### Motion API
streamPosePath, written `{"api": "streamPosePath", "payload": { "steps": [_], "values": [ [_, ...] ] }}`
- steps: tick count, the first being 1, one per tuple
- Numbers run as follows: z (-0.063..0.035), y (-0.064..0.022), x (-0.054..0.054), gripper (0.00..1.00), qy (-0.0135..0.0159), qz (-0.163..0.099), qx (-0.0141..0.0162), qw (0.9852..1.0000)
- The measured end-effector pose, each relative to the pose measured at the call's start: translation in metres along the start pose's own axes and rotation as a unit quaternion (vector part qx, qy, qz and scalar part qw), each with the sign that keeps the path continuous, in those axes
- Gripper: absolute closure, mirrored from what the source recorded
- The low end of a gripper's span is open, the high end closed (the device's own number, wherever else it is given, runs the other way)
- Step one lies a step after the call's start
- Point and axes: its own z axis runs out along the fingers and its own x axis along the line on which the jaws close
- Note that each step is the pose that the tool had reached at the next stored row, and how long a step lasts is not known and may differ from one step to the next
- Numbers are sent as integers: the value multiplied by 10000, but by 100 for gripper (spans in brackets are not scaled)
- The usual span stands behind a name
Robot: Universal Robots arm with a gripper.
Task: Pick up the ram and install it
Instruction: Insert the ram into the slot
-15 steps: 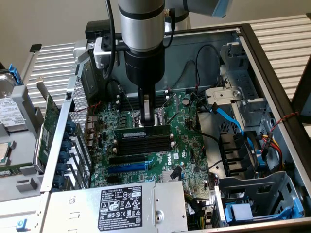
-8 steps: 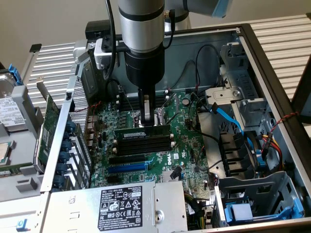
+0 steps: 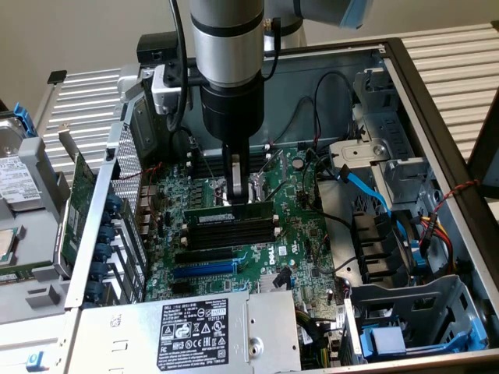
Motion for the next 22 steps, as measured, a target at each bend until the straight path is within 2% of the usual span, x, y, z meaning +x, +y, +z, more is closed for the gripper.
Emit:
{"api": "streamPosePath", "payload": {
  "steps": [11, 22],
  "values": [
    [84, -1, -1, 87, 0, -1, 1, 10000],
    [99, -1, 15, 87, 0, -7, 0, 10000]
  ]
}}
